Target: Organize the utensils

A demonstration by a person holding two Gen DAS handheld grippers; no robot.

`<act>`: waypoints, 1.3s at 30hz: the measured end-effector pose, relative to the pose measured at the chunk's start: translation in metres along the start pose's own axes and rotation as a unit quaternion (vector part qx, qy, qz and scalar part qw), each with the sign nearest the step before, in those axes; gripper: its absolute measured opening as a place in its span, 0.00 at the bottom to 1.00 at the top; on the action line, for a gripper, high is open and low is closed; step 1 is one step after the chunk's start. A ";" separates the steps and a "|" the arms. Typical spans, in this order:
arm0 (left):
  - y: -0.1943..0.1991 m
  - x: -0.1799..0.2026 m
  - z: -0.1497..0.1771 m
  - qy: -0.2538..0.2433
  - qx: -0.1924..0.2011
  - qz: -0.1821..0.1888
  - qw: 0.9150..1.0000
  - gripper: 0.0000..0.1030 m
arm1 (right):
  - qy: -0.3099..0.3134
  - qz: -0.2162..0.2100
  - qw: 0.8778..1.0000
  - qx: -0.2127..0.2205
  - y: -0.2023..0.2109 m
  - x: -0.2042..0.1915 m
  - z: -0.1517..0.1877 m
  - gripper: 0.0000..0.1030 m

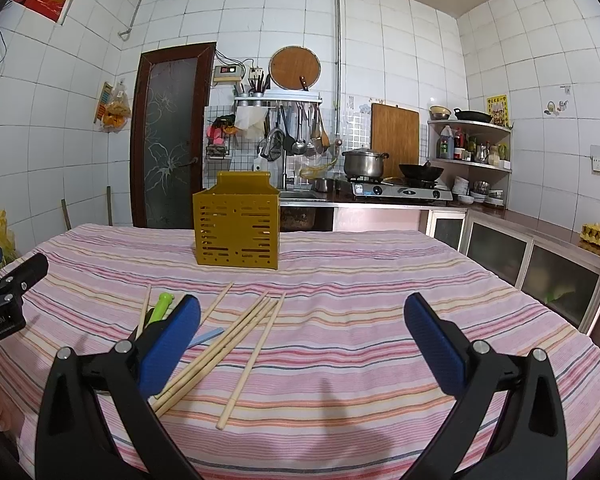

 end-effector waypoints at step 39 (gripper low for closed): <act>-0.011 0.006 -0.002 -0.010 -0.042 -0.002 0.999 0.95 | -0.012 -0.008 0.999 -0.044 -0.022 0.003 0.005 0.96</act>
Point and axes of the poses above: each gripper's, at about its wrist camera, not at the fingertips, and y roughly against the way its jaws point, x to its right, z to its underside, the point moved 4 cm from there along -y, roughly the way its jaws point, and after that the axes turned 6 degrees about y, right-handed, at the moved point
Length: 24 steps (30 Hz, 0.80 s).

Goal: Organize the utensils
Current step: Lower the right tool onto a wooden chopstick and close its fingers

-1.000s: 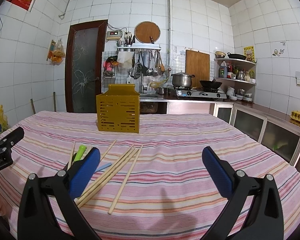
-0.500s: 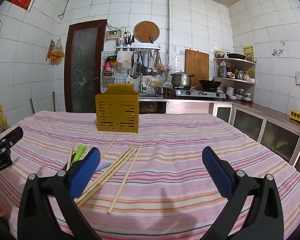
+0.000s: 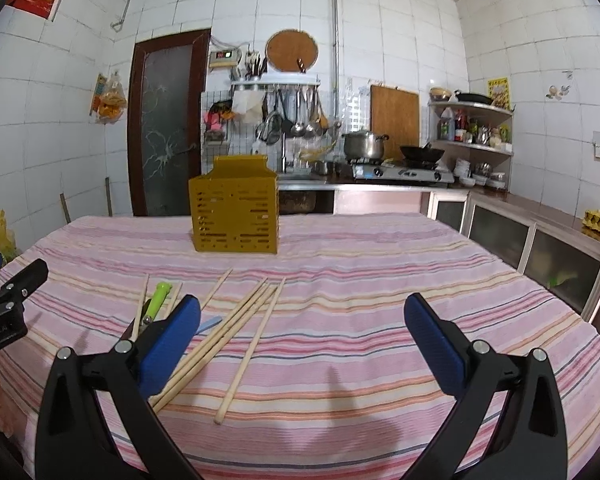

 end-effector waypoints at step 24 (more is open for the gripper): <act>-0.167 0.016 -0.029 0.012 -0.209 -0.017 0.978 0.95 | 0.038 0.053 0.979 -0.191 -0.148 -0.007 -0.017 0.96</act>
Point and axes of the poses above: each gripper's, at about its wrist camera, not at the fingertips, and y roughly against the way its jaws point, x to its right, z to its underside, the point moved 4 cm from there along -y, roughly the way its jaws point, and after that the axes turned 6 degrees about y, right-handed, at the moved point
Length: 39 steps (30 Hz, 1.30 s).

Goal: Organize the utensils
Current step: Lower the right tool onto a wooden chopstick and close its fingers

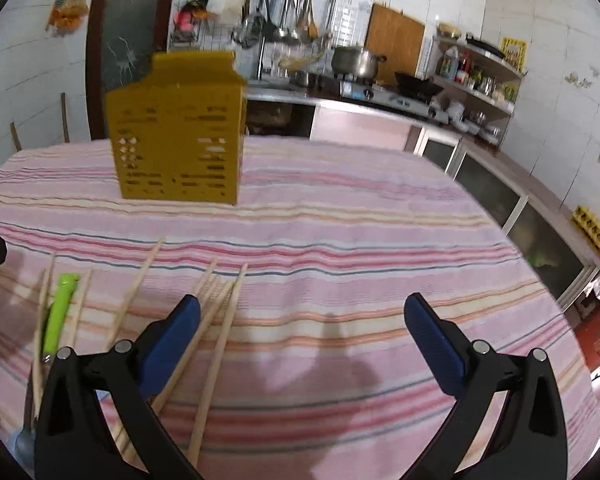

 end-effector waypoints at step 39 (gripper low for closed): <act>-0.088 -0.005 0.017 -0.010 -0.110 -0.021 0.994 0.96 | -0.047 -0.041 0.992 -0.112 -0.055 -0.002 0.014 0.96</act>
Point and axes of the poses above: each gripper's, at about its wrist camera, not at the fingertips, and y roughly against the way its jaws point, x to its right, z to its underside, the point moved 4 cm from there along -y, roughly the way its jaws point, and after that the axes turned 6 degrees about y, right-handed, at the moved point
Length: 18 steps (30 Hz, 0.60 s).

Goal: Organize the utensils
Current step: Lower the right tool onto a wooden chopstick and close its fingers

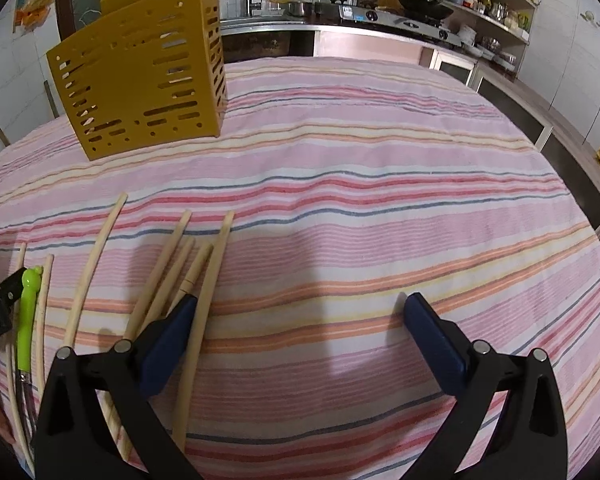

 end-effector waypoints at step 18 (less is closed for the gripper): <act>0.019 0.025 0.003 0.007 -0.011 0.036 0.999 0.46 | 0.037 -0.019 0.999 0.027 0.011 -0.032 -0.013 0.26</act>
Point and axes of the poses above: each gripper's, at about its wrist camera, not at the fingertips, and y roughly against the way its jaws point, x to its right, z to its underside, the point moved 4 cm from there along -y, roughly the way its jaws point, and after that the axes turned 6 degrees about y, right-handed, at the moved point
